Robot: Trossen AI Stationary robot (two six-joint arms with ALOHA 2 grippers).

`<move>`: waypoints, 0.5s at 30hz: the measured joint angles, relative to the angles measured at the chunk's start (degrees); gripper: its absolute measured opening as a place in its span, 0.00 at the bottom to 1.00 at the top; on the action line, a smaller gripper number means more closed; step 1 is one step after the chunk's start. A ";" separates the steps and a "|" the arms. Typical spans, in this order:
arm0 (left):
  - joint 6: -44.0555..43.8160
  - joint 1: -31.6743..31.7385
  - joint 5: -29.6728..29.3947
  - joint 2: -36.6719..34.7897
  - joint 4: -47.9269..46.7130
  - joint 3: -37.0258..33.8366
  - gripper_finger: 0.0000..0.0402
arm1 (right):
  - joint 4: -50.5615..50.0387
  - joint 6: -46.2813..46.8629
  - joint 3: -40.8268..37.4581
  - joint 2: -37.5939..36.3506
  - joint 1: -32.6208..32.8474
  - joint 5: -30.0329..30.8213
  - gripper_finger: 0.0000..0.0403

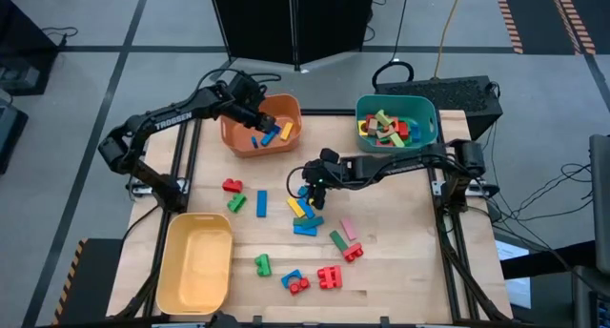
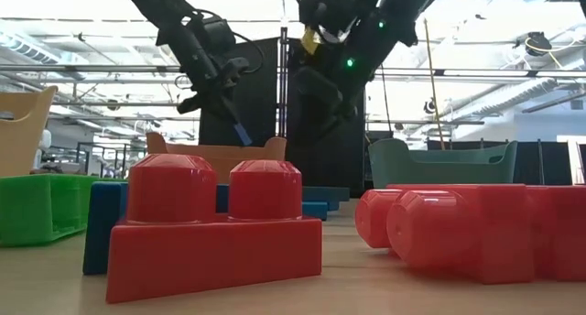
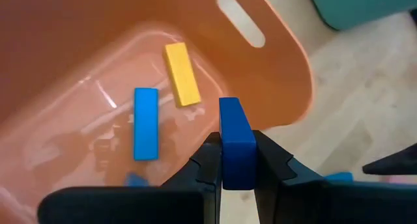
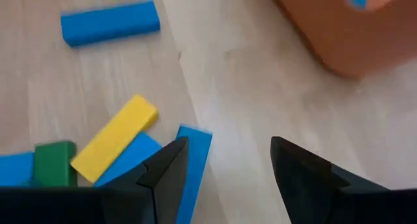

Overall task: Sort blocks by size
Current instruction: Put the dark blue rectangular block into the orange bin

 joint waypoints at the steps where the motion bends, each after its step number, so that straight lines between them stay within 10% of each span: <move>1: 0.19 0.16 -0.56 0.00 -0.01 0.00 0.10 | -0.79 0.56 -0.05 0.26 0.14 -0.03 0.51; 15: 4.12 1.12 -1.78 0.00 4.30 -4.03 0.21 | -1.63 1.31 -0.78 1.38 1.06 -1.82 0.51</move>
